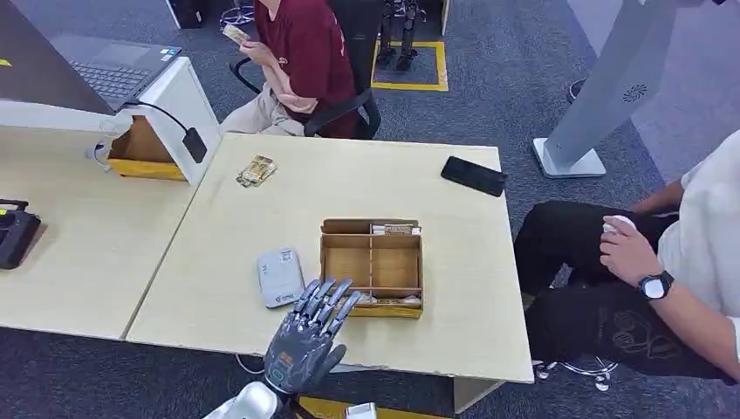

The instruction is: Pass the card to the sensor for recognition and then transmit it.

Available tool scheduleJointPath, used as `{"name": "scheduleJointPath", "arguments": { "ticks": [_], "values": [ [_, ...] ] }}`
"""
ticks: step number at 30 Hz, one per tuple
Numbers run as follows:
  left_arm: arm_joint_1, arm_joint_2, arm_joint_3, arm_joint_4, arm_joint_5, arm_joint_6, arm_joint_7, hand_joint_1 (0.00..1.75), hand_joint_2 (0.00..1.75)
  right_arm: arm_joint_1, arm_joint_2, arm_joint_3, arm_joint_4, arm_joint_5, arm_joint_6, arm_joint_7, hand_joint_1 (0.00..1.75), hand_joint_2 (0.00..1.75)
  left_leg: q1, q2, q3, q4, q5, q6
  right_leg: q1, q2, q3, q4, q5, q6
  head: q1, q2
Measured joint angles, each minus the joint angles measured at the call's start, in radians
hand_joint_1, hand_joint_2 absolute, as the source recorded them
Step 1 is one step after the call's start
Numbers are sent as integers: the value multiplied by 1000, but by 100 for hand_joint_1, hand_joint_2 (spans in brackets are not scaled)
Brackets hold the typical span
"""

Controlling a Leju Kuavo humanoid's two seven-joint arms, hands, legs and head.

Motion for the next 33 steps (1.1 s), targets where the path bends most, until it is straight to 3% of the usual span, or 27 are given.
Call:
{"name": "scheduleJointPath", "arguments": {
  "ticks": [7,14,19,26,33],
  "values": [
    [5,-25,45,15,0,0,-11,0,175,-1,0,4,0,0,1,0,0,0,0,0,0,0,0,0,0,0,0,0,0,0,0,0],
    [-11,-30,68,36,0,0,60,0,175,-2,0,8,0,0,-1,-1,0,0,0,0,0,0,0,0,0,0,0,0,0,0,0,0],
    [-18,-34,71,59,0,0,66,0,175,-1,0,13,0,0,-1,2,0,0,0,0,0,0,0,0,0,0,0,0,0,0,0,0],
    [0,-82,134,81,9,0,-56,0,175,-1,0,13,0,0,-5,2,0,0,0,0,0,0,0,0,0,0,0,0,0,0,0,0],
    [23,-123,200,90,10,0,-126,0,175,-1,0,13,0,0,-6,-1,0,0,0,0,0,0,0,0,0,0,0,0,0,0,0,0]
  ]
}}
